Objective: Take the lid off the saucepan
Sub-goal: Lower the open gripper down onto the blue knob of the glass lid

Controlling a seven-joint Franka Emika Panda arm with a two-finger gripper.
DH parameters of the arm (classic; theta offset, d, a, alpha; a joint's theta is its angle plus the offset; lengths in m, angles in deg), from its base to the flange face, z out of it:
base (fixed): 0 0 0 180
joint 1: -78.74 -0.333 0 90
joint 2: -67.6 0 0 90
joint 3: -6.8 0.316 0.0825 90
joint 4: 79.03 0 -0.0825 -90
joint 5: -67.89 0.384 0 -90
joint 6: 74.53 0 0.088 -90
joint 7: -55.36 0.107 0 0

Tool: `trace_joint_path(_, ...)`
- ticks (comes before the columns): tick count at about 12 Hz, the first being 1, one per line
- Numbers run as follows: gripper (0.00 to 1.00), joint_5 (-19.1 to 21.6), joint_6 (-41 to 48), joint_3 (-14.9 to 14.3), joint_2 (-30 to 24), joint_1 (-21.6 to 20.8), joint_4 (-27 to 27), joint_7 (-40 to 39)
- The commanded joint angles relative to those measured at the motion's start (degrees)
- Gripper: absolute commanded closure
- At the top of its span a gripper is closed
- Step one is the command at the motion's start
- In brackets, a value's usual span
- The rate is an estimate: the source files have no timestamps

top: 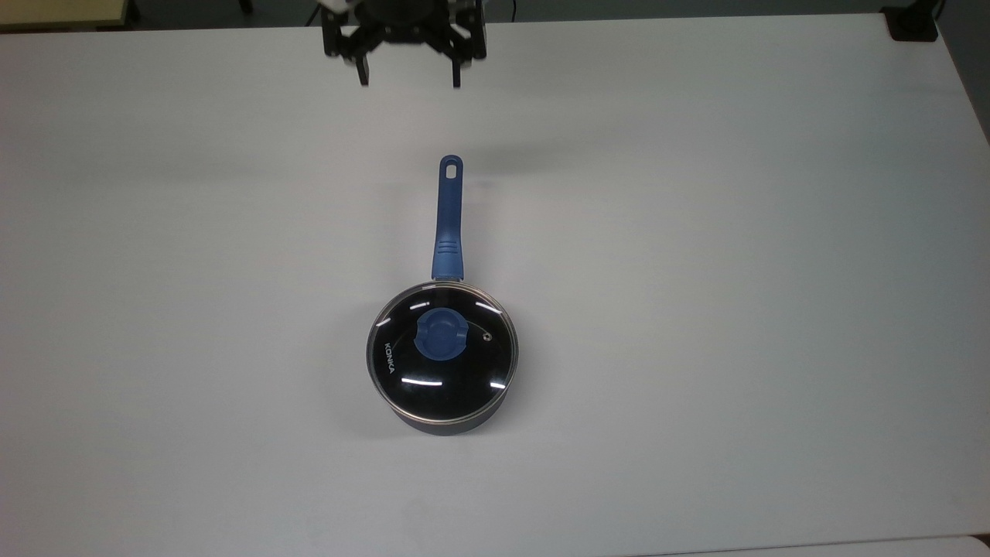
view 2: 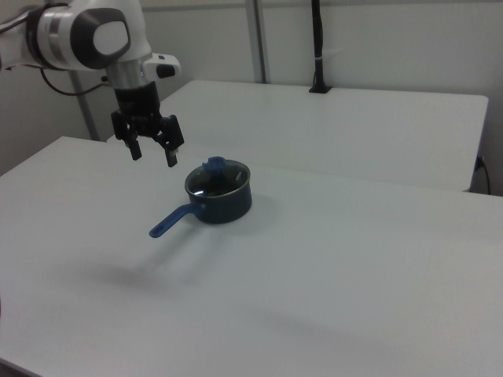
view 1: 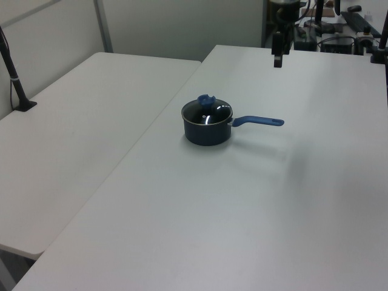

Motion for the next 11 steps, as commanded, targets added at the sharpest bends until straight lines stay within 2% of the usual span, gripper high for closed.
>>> trace_joint_path(1, 0.00, 1.97, -2.09, -0.16, 5.91, -0.27, 4.32, 0.73)
trace_joint_path(4, 0.00, 2.78, -12.18, -0.16, 9.76, -0.27, 4.41, 12.47)
trace_joint_path(6, 0.00, 2.34, -18.42, -0.24, 15.20, -0.53, 7.20, 19.25)
trace_joint_path(8, 0.00, 2.25, -26.50, -0.24, 20.31, -0.71, 10.02, 21.47)
trace_joint_path(10, 0.00, 1.64, -33.63, 0.02, 22.95, -0.97, 10.03, 21.13)
trace_joint_path(11, 0.00, -1.24, -34.27, 0.37, 23.66, -0.97, 10.03, 20.52)
